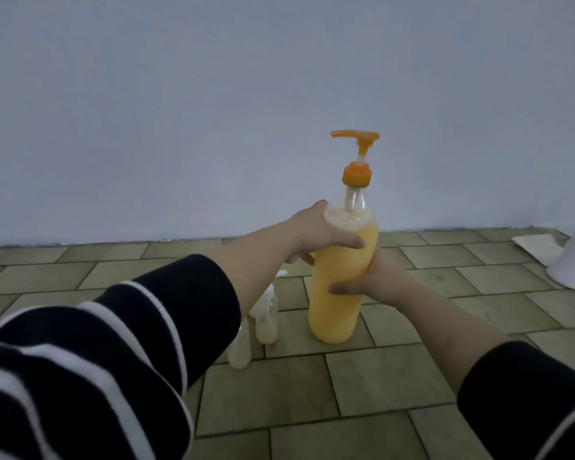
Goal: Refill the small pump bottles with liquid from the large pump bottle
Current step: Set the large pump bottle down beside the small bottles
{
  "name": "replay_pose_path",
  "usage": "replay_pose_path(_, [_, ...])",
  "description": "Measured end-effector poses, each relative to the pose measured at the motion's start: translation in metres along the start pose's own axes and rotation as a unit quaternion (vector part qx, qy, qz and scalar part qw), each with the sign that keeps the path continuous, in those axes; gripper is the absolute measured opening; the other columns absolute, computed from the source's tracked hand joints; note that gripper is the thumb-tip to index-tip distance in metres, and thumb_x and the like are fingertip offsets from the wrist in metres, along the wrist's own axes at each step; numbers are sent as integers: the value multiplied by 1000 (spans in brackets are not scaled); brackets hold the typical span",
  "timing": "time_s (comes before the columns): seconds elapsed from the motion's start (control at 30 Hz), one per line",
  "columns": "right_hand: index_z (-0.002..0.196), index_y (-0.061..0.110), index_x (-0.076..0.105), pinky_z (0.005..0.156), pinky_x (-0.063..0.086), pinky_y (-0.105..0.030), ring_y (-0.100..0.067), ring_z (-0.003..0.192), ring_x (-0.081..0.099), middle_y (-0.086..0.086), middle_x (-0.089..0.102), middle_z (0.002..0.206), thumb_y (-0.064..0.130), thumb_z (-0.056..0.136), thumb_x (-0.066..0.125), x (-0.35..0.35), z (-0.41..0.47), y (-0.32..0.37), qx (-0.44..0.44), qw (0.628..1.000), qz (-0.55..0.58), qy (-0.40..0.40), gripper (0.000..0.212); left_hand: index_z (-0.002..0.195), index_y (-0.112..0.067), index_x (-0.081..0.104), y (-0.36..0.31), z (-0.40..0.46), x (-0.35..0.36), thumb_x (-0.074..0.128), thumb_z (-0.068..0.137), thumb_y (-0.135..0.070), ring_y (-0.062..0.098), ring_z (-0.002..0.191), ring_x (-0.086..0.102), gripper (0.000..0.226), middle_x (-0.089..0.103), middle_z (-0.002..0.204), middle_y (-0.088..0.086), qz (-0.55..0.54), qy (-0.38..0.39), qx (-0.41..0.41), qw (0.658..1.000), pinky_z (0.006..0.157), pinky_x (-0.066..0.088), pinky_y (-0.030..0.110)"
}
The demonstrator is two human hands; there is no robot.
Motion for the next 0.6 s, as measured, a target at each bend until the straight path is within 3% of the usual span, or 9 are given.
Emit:
replay_pose_path(0.23, [128, 31, 47, 74, 48, -28, -13, 103, 56, 13, 60, 111, 36, 45, 92, -1, -18, 2, -4, 1000, 4, -5, 95, 133, -26, 31, -2, -13, 7, 80, 68, -40, 27, 114, 46, 83, 44, 130, 0, -4, -6, -3, 1000, 89, 51, 50])
replay_pose_path(0.3, [128, 32, 46, 77, 52, -33, -15, 104, 57, 13, 60, 113, 42, 42, 91, 1, -19, -1, 12, 1000, 11, 3, 98, 136, -26, 29, 2, -15, 8, 80, 66, -43, 28, 118, 44, 88, 42, 135, 1, -16, -5, -16, 1000, 95, 47, 50])
replay_pose_path(0.37, [130, 32, 45, 86, 52, -40, -18, 109, 57, 9, 59, 119, 51, 38, 90, 2, -22, -9, 50, 999, -10, 15, 105, 140, -22, 28, 4, -21, 6, 80, 63, -49, 26, 125, 42, 96, 40, 140, 1, 3, 18, -28, 999, 102, 41, 47])
replay_pose_path(0.43, [136, 22, 43, 92, 49, -43, -22, 111, 56, 0, 56, 128, 57, 41, 86, -5, -39, -20, 146, 984, -101, 30, 110, 140, -19, 31, 3, -34, -12, 77, 61, -57, 24, 126, 42, 99, 40, 142, 2, 45, 25, -29, 998, 105, 39, 44])
replay_pose_path(0.5, [125, 12, 54, 87, 51, -38, -21, 98, 61, -5, 64, 114, 53, 61, 80, -11, -64, -19, 200, 961, -189, 34, 81, 137, -21, 38, 2, -55, -49, 71, 64, -65, 20, 120, 48, 91, 44, 139, 0, 62, -27, -10, 998, 104, 41, 43])
replay_pose_path(0.57, [101, 14, 65, 77, 54, -35, -16, 81, 63, -2, 68, 91, 44, 77, 71, 5, -81, 0, 162, 975, -149, 31, 38, 126, -27, 48, 4, -85, -87, 60, 71, -68, 14, 110, 54, 69, 51, 128, -7, 54, -95, 10, 994, 98, 46, 40])
replay_pose_path(0.6, [96, 17, 65, 76, 54, -34, -15, 79, 63, 0, 68, 89, 41, 84, 65, 25, -87, 12, 137, 983, -106, 50, 27, 122, -29, 51, 7, -102, -103, 55, 76, -67, 11, 106, 55, 59, 53, 122, -11, 59, -128, 16, 990, 92, 48, 35])
Point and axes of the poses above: each hand's wrist, its own z-axis towards the middle knuckle, its own x-axis out of the palm, y = z × x, the point moved 10 cm from there along z, towards the middle knuckle
